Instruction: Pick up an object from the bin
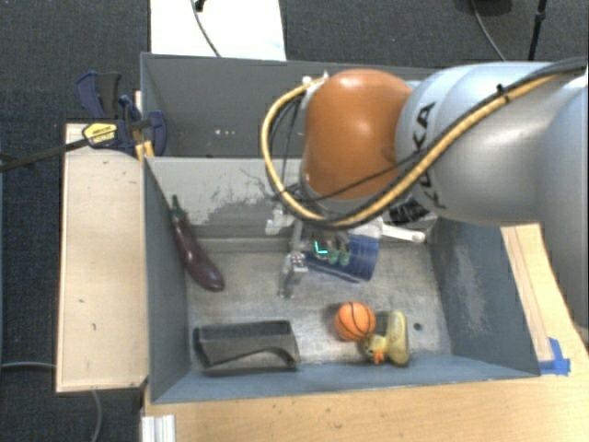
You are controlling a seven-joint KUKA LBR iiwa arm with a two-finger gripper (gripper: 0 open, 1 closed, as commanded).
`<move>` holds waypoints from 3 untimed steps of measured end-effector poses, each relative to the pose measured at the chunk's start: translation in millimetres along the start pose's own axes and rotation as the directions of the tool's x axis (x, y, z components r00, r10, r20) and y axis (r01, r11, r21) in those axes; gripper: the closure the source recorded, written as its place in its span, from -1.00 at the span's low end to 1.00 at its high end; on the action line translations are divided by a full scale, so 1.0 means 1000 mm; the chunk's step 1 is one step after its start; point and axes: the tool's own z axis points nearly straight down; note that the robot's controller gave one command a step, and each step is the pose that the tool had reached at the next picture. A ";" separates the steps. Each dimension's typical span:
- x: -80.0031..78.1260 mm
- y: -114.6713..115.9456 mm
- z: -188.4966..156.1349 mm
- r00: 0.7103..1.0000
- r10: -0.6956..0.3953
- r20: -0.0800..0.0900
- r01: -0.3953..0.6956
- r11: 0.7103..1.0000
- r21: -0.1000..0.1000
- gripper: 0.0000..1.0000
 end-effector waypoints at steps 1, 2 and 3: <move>-0.002 -0.001 -0.005 1.000 0.004 0.008 -0.004 1.000 -0.001 -1.00; 0.004 -0.034 -0.013 0.998 0.060 0.005 -0.060 0.998 -0.002 -1.00; 0.021 -0.056 -0.001 1.000 0.003 0.009 -0.003 1.000 0.001 -1.00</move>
Offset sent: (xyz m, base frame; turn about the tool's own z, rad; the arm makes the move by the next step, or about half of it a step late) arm -0.0085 -0.0683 0.0205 0.1146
